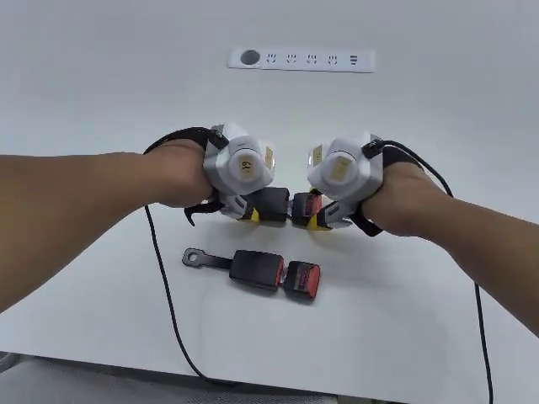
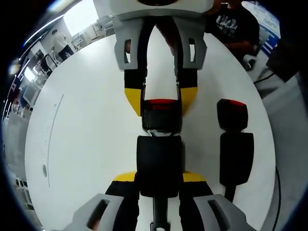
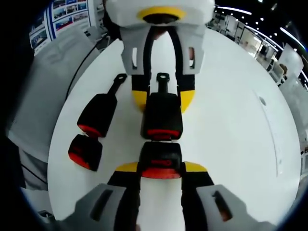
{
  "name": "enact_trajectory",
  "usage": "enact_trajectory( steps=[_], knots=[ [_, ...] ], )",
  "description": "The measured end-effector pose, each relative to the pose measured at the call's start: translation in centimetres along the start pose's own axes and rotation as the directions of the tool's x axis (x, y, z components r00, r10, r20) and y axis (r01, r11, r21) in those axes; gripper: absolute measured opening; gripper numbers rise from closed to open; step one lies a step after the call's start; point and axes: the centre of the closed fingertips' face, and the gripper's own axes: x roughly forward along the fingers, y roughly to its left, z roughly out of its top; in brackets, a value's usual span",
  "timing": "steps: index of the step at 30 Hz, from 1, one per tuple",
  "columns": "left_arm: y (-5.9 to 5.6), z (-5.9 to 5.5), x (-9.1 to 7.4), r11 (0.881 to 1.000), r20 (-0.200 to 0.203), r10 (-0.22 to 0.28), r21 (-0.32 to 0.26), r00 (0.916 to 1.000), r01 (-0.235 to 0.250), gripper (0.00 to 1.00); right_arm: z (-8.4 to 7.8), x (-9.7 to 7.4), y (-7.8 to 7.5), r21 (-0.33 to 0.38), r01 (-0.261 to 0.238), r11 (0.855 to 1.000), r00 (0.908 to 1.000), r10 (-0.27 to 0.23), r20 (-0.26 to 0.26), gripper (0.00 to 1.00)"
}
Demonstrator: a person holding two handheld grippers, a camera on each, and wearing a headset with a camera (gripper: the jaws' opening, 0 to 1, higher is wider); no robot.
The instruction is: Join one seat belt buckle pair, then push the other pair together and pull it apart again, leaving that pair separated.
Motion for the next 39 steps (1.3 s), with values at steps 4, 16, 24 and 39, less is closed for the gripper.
enact_trajectory(
  steps=[4,16,24,39],
  knots=[
    [-0.3,0.2,-0.2,1.0,-0.012,0.005,-0.006,0.9999,-0.005,0.31,-0.1,0.1,0.0,0.001,0.002,1.0,1.0,-0.002,-0.005,0.31],
    [-0.5,0.4,-0.6,1.0,-0.021,-0.005,-0.023,0.9998,0.004,0.31,-1.6,-0.9,0.4,0.034,0.012,0.999,0.9999,-0.012,0.003,0.32],
    [-0.5,0.4,-0.5,1.0,-0.013,-0.007,-0.021,0.9999,0.006,0.32,-2.6,-1.5,0.8,0.039,0.015,0.999,0.9995,-0.016,0.029,0.33],
    [-0.7,0.4,-0.6,1.0,0.012,0.003,-0.015,0.9999,-0.003,0.32,-12.2,-6.8,2.2,0.059,0.064,0.996,0.9949,-0.059,-0.082,0.35]
  ],
)
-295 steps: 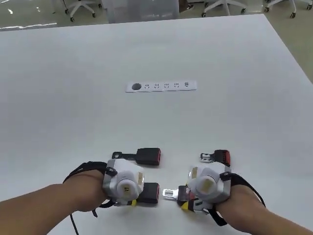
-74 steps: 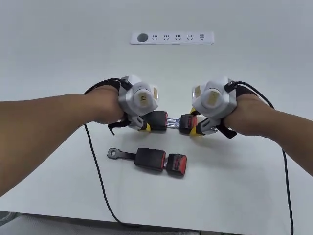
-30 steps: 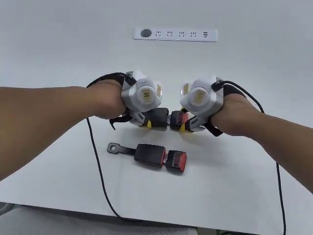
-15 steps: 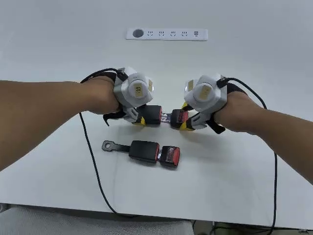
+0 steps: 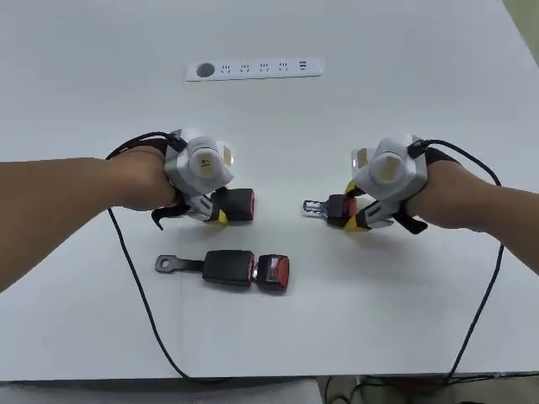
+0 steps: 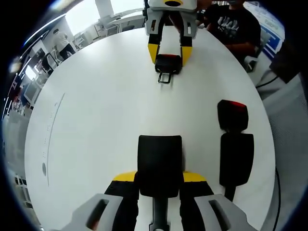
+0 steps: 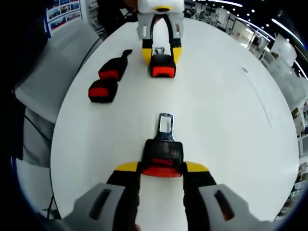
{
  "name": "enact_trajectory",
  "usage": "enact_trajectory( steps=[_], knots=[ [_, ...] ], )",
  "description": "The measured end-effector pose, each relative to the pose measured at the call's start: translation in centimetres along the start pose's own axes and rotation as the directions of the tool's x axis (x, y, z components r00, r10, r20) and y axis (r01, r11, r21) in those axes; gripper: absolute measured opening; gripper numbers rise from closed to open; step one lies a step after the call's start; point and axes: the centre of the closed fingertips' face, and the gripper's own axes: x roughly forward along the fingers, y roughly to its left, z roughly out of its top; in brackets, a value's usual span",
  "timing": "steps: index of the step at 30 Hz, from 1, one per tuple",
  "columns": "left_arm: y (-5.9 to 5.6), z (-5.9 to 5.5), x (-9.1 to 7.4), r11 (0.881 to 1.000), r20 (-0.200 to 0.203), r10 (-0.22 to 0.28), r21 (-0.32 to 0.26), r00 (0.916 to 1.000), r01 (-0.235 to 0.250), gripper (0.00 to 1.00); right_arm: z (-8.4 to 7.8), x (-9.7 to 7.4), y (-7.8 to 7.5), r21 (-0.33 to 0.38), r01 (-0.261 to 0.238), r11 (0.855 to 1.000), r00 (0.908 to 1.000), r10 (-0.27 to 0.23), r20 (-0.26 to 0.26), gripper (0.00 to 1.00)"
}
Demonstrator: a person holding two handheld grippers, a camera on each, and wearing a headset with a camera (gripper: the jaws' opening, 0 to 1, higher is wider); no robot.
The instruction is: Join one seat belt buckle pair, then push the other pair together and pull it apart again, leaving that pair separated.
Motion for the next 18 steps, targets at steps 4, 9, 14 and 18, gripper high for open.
enact_trajectory(
  steps=[4,9,14,18],
  knots=[
    [0.0,0.1,0.0,1.0,0.001,0.006,-0.005,1.0,-0.006,0.32,-2.2,-1.0,0.1,-0.003,0.007,1.0,0.9997,-0.007,-0.023,0.35],
    [0.1,0.1,0.0,1.0,-0.011,0.005,-0.021,0.9999,-0.005,0.32,-3.2,-1.5,0.2,0.014,0.016,1.0,0.9996,-0.016,-0.022,0.35],
    [0.1,0.1,0.0,0.999,-0.028,0.008,-0.042,0.9996,-0.009,0.33,-3.1,-1.4,0.3,0.038,0.024,0.999,0.9993,-0.023,-0.03,0.35],
    [0.1,0.0,-0.1,0.998,-0.033,0.018,-0.062,0.9993,-0.02,0.33,-3.2,-1.5,-0.4,0.048,0.065,0.997,0.997,-0.062,-0.045,0.42]
  ],
)
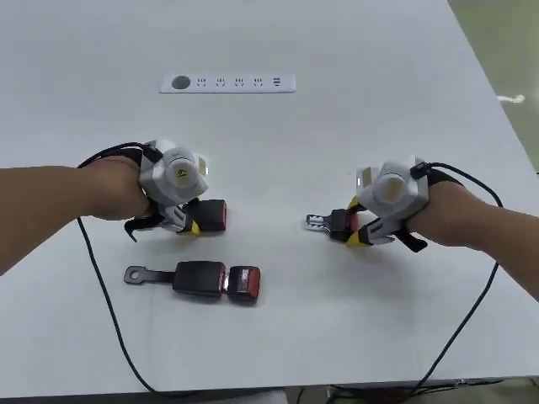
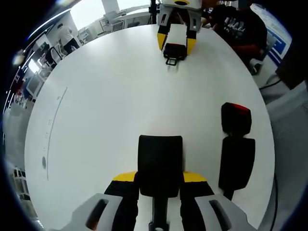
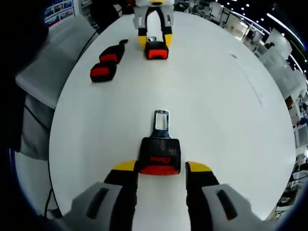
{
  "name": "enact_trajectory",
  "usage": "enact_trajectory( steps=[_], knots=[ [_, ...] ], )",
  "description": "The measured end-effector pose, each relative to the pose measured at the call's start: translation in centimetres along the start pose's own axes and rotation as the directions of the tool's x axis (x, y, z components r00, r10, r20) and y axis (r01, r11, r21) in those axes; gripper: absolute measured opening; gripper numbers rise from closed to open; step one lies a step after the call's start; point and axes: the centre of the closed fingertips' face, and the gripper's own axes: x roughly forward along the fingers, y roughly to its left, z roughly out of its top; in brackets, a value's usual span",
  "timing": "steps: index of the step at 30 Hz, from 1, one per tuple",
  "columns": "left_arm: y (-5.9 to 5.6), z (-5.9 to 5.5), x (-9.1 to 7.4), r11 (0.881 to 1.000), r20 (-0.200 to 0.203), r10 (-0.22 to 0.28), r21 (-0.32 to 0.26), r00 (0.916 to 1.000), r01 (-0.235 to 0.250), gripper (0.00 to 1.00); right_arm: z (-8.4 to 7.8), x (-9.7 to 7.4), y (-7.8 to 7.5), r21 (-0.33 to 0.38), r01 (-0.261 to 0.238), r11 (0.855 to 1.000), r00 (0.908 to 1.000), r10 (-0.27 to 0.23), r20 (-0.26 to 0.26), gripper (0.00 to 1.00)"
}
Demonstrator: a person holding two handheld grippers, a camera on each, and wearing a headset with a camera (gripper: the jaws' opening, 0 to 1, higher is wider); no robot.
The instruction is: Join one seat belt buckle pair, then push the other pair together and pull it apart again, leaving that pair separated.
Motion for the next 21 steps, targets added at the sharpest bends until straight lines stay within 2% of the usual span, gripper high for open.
enact_trajectory(
  steps=[3,5,7,9,11,12,13,15,16,18,21],
  knots=[
    [0.0,0.1,-0.1,1.0,0.004,0.019,0.005,0.9998,-0.019,0.33,0.0,0.0,-0.2,0.007,0.019,1.0,0.9998,-0.019,-0.011,0.47],
    [-0.1,-0.1,-0.3,0.999,-0.018,0.028,0.041,0.9994,-0.027,0.35,0.1,-0.3,-0.8,-0.009,0.079,0.997,0.9967,-0.079,-0.02,0.51],
    [-0.3,0.1,-0.5,0.998,-0.019,0.043,0.036,0.9989,-0.042,0.38,-0.1,-0.4,-0.7,-0.021,0.107,0.994,0.9936,-0.108,-0.033,0.5],
    [-0.3,0.5,-1.0,0.997,-0.002,0.071,0.023,0.9975,-0.071,0.41,0.2,-0.8,-0.3,-0.02,0.123,0.992,0.9922,-0.123,-0.017,0.51],
    [0.2,0.8,-2.2,0.99,0.004,0.136,0.026,0.9908,-0.136,0.41,0.5,-1.3,-0.1,-0.004,0.142,0.99,0.9899,-0.142,0.001,0.53],
    [0.7,1.0,-3.2,0.982,0.014,0.186,0.013,0.9825,-0.186,0.41,0.6,-1.7,-0.1,0.002,0.157,0.988,0.9876,-0.157,0.006,0.55],
    [1.0,1.1,-3.7,0.979,0.027,0.204,-0.007,0.9785,-0.204,0.41,0.8,-2.3,-0.1,0.011,0.179,0.984,0.9837,-0.179,0.01,0.57],
    [1.2,1.7,-5.1,0.966,0.075,0.255,-0.066,0.964,-0.25,0.43,1.5,-3.4,0.2,0.024,0.209,0.978,0.9773,-0.21,0.03,0.58],
    [0.8,1.8,-6.0,0.961,0.092,0.269,-0.088,0.9588,-0.261,0.45,1.7,-3.8,0.4,0.032,0.213,0.976,0.976,-0.214,0.039,0.6],
    [0.1,1.3,-7.0,0.954,0.092,0.292,-0.103,0.9521,-0.282,0.48,2.4,-4.7,1.0,0.066,0.23,0.971,0.9697,-0.235,0.067,0.63],
    [-2.3,0.4,-8.4,0.948,0.11,0.306,-0.127,0.9457,-0.292,0.49,3.0,-5.5,2.1,0.094,0.236,0.967,0.9645,-0.245,0.099,0.68]
  ],
)
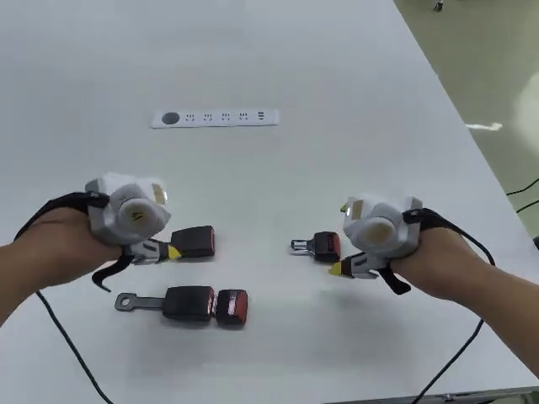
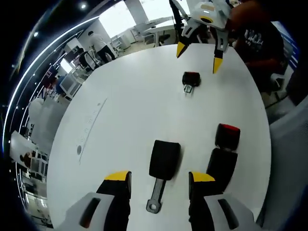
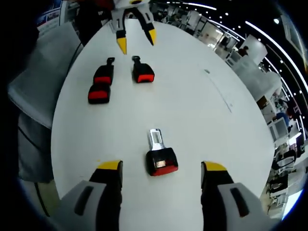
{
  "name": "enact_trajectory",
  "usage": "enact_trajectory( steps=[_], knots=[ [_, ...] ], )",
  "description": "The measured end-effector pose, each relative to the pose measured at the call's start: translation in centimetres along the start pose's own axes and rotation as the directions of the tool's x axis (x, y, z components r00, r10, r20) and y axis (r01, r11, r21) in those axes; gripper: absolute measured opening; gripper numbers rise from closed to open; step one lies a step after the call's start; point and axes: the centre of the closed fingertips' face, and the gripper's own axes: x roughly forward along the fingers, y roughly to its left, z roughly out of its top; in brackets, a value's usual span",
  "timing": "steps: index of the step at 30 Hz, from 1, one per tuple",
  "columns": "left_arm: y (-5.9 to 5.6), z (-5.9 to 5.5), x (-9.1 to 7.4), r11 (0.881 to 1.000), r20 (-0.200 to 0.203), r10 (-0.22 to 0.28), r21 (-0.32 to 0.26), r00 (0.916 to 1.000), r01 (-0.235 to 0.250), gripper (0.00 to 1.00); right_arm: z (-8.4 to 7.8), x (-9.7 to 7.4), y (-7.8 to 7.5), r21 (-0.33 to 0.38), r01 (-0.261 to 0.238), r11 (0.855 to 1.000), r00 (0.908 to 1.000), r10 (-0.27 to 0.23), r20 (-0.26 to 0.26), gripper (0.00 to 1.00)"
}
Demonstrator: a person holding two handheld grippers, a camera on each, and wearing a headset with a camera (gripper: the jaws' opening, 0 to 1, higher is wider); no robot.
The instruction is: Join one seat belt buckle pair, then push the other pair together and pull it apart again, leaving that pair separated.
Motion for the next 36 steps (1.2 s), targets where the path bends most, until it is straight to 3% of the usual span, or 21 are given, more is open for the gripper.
enact_trajectory(
  steps=[3,7,13,15,16,18,19,21,24,26,31,36],
  knots=[
    [-1.7,-1.3,-1.7,1.0,0.015,0.013,-0.028,0.9998,-0.013,0.51,0.2,-1.0,1.7,0.069,0.003,0.998,0.9998,-0.004,0.018,0.74],
    [-4.0,-2.5,-3.6,0.994,0.059,0.032,-0.104,0.9977,-0.026,0.64,1.1,-2.3,3.5,0.151,0.016,0.988,0.998,-0.025,0.058,0.77],
    [-6.7,-6.5,-6.2,0.984,0.059,0.038,-0.178,0.9975,-0.027,0.77,2.0,-4.0,6.2,0.206,0.011,0.978,0.9928,-0.036,0.115,0.81],
    [-7.4,-7.3,-7.1,0.974,0.078,0.046,-0.224,0.9959,-0.028,0.8,2.5,-4.5,6.7,0.216,0.01,0.976,0.9859,-0.046,0.161,0.83],
    [-7.8,-7.6,-7.5,0.969,0.092,0.042,-0.248,0.9949,-0.018,0.81,3.0,-4.7,6.9,0.209,0.015,0.978,0.9756,-0.06,0.211,0.85],
    [-8.4,-8.5,-8.0,0.959,0.093,0.033,-0.284,0.9952,-0.005,0.88,3.2,-4.9,7.2,0.253,0.01,0.967,0.9663,-0.075,0.246,0.92],
    [-8.2,-8.8,-8.4,0.956,0.099,0.055,-0.293,0.9936,-0.024,0.91,3.1,-5.0,7.3,0.292,0.004,0.956,0.9626,-0.083,0.258,0.95],
    [-7.7,-9.3,-9.0,0.943,0.111,0.096,-0.327,0.9892,-0.055,0.99,2.4,-5.3,7.3,0.321,0.012,0.947,0.9637,-0.097,0.249,0.97],
    [-6.9,-9.6,-10.1,0.927,0.124,0.153,-0.362,0.9804,-0.099,1.0,1.6,-5.8,7.1,0.347,0.047,0.937,0.9621,-0.136,0.237,1.0],
    [-6.7,-10.2,-10.4,0.908,0.126,0.172,-0.406,0.977,-0.108,1.0,1.0,-6.0,7.0,0.355,0.062,0.933,0.9636,-0.148,0.222,1.0],
    [-6.8,-10.6,-10.5,0.898,0.115,0.184,-0.423,0.9762,-0.12,1.0,0.6,-6.2,7.3,0.397,0.065,0.916,0.9622,-0.163,0.218,1.0],
    [-7.0,-9.8,-10.6,0.893,0.124,0.193,-0.432,0.9733,-0.123,1.0,0.9,-6.5,8.0,0.405,0.072,0.911,0.9642,-0.168,0.205,1.0]
  ],
)
